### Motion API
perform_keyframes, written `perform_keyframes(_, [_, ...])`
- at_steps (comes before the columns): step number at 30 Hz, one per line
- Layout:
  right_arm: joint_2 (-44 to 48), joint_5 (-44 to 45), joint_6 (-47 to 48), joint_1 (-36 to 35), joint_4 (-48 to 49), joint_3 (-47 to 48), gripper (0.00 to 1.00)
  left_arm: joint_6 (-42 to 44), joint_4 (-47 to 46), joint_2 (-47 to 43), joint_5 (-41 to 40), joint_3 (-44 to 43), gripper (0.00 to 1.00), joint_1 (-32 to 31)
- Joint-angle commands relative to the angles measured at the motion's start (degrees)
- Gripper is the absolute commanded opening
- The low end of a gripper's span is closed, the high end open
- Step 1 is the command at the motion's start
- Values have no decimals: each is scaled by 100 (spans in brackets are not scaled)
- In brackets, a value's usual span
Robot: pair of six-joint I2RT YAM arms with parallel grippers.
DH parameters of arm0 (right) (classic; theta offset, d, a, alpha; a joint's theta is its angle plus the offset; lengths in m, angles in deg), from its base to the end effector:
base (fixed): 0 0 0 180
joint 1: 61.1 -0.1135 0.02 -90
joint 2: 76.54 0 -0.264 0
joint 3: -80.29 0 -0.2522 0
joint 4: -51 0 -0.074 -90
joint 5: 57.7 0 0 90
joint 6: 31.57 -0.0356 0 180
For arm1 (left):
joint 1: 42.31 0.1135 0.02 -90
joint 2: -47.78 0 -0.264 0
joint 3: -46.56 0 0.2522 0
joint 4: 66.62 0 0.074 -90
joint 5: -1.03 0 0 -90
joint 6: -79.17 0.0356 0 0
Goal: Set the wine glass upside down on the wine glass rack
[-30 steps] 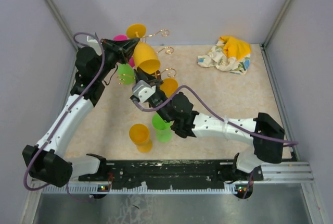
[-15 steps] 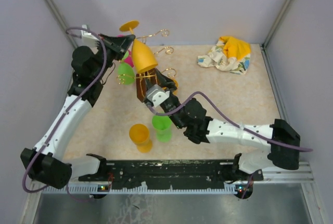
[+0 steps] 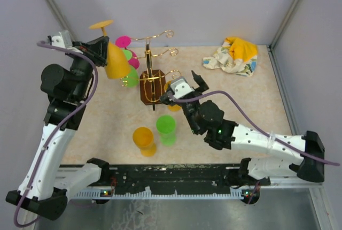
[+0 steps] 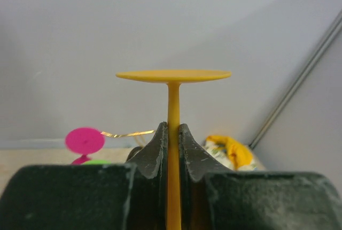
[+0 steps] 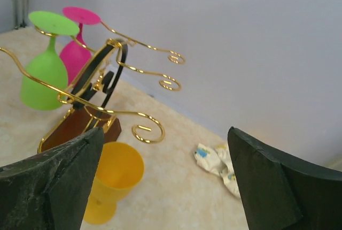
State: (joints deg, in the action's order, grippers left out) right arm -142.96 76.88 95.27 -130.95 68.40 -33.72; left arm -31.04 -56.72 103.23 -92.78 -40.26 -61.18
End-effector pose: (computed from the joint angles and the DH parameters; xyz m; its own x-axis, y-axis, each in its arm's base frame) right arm 0.1136 0.2370 0.3826 0.3427 -0.3057 -0.8883 -0.2898 0.8651 -0.4095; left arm 0.1782 -0.0584 0.5023 0.2338 -0.4442 -0.8649 0.3676 0.8639 -0.3443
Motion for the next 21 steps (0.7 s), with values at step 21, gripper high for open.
perform_keyframes(21, [1313, 2229, -2205, -52, -3417, 641, 99, 1313, 1723, -1793, 1213, 1904, 0, 15])
